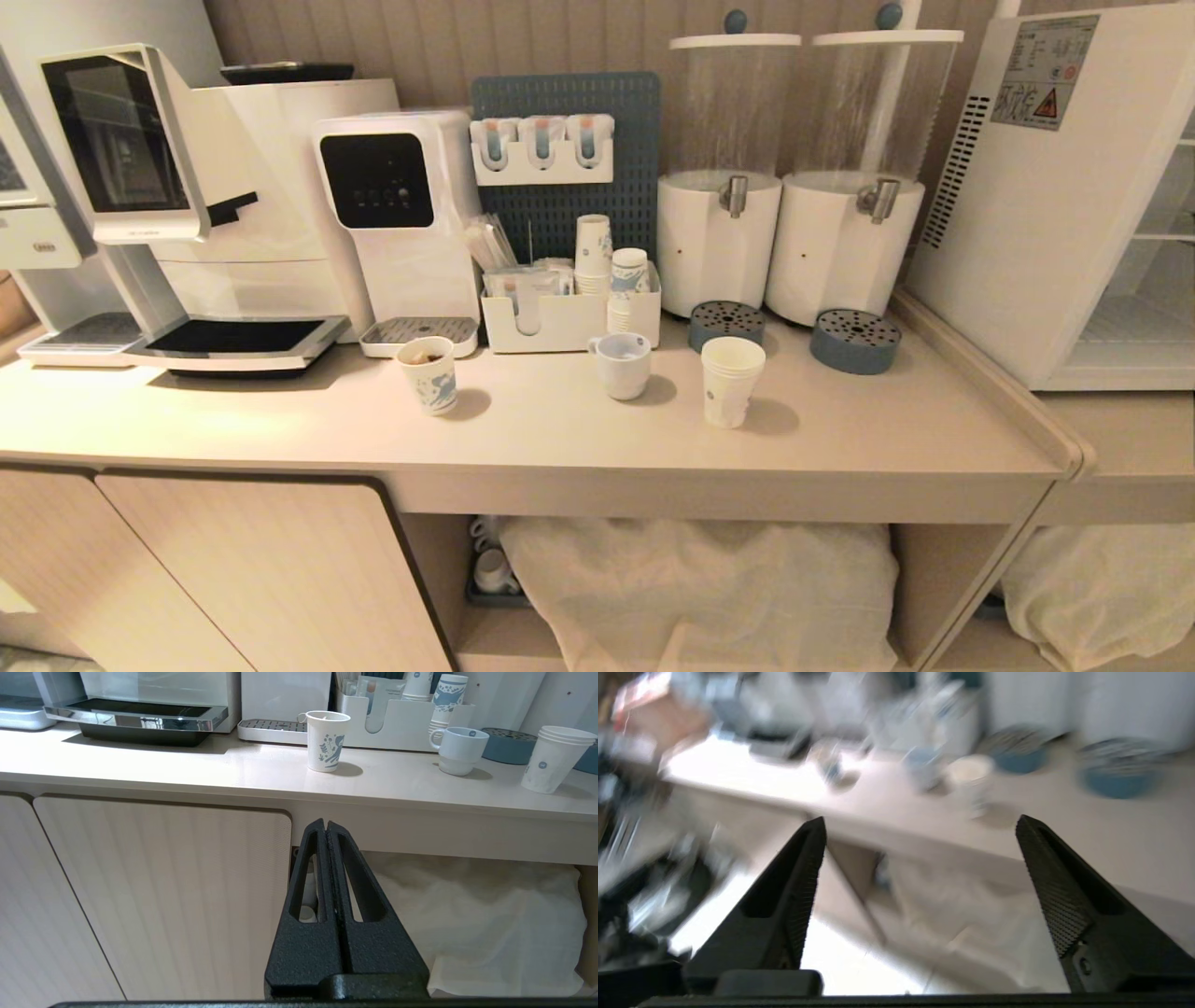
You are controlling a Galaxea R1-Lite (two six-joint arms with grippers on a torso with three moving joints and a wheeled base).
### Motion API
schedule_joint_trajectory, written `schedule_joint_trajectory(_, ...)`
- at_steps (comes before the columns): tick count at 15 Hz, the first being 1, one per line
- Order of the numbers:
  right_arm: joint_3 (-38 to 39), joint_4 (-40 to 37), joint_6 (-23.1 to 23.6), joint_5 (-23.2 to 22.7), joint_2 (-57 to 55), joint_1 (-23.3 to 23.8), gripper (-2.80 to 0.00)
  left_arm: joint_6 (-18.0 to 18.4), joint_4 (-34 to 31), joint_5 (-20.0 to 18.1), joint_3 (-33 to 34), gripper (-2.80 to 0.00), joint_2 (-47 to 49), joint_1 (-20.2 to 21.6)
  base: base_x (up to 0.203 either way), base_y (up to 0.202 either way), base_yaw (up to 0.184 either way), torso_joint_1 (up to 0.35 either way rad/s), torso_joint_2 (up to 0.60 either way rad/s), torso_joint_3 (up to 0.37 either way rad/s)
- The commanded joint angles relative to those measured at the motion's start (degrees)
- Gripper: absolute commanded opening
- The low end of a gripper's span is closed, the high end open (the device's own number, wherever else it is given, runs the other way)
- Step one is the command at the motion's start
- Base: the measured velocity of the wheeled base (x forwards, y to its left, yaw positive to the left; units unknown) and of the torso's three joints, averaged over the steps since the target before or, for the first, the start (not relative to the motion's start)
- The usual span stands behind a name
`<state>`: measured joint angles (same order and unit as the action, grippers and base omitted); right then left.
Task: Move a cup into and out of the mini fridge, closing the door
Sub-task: Put the paper cup in the freezer
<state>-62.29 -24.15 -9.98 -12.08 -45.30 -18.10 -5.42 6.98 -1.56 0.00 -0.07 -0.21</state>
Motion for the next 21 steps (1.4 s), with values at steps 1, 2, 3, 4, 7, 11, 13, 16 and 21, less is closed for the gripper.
schedule_joint_trajectory(1,2.7,3.8,2.3,-2.8,-11.4,0.8,0.00,0.2,0.1,0.0,2.3,-2.80,-0.2,0.0,0.000,0.000,0.000,0.000,0.00,0.000)
schedule_joint_trajectory(2,4.9,6.9,6.0,-6.5,-14.9,4.9,0.00,0.2,0.1,0.0,2.3,-2.80,-0.2,0.0,0.000,0.000,0.000,0.000,0.00,0.000)
schedule_joint_trajectory(3,7.1,10.9,9.4,-11.3,-19.9,10.1,0.00,0.2,0.1,0.0,2.3,-2.80,-0.2,0.0,0.000,0.000,0.000,0.000,0.00,0.000)
schedule_joint_trajectory(4,9.2,15.6,11.8,-16.1,-25.3,14.0,0.00,-0.1,0.1,-0.1,2.3,-2.80,-0.2,0.0,0.000,0.000,0.000,0.000,0.00,0.000)
schedule_joint_trajectory(7,15.6,33.0,15.8,-23.7,-39.7,19.6,0.00,-0.1,0.0,0.0,2.3,-2.80,-0.2,0.0,0.000,0.000,0.000,0.000,0.00,0.000)
schedule_joint_trajectory(11,19.9,62.4,16.8,-23.6,-60.9,19.7,0.00,-0.3,0.1,0.1,2.3,-2.80,-0.2,0.0,0.000,0.000,0.000,0.000,0.00,0.000)
schedule_joint_trajectory(13,18.9,73.6,16.8,-22.8,-69.5,18.4,0.00,-0.4,0.1,0.2,2.3,-2.80,-0.2,0.0,0.000,0.000,0.000,0.000,0.00,0.000)
schedule_joint_trajectory(16,11.6,80.0,16.8,-18.9,-76.9,14.8,0.00,-0.4,0.1,0.0,2.3,-2.80,-0.2,0.0,0.000,0.000,0.000,0.000,0.00,0.000)
schedule_joint_trajectory(21,8.5,80.7,16.8,-11.9,-80.7,8.4,0.00,-0.9,0.1,0.2,2.3,-2.80,-0.2,0.0,0.000,0.000,0.000,0.000,0.00,0.000)
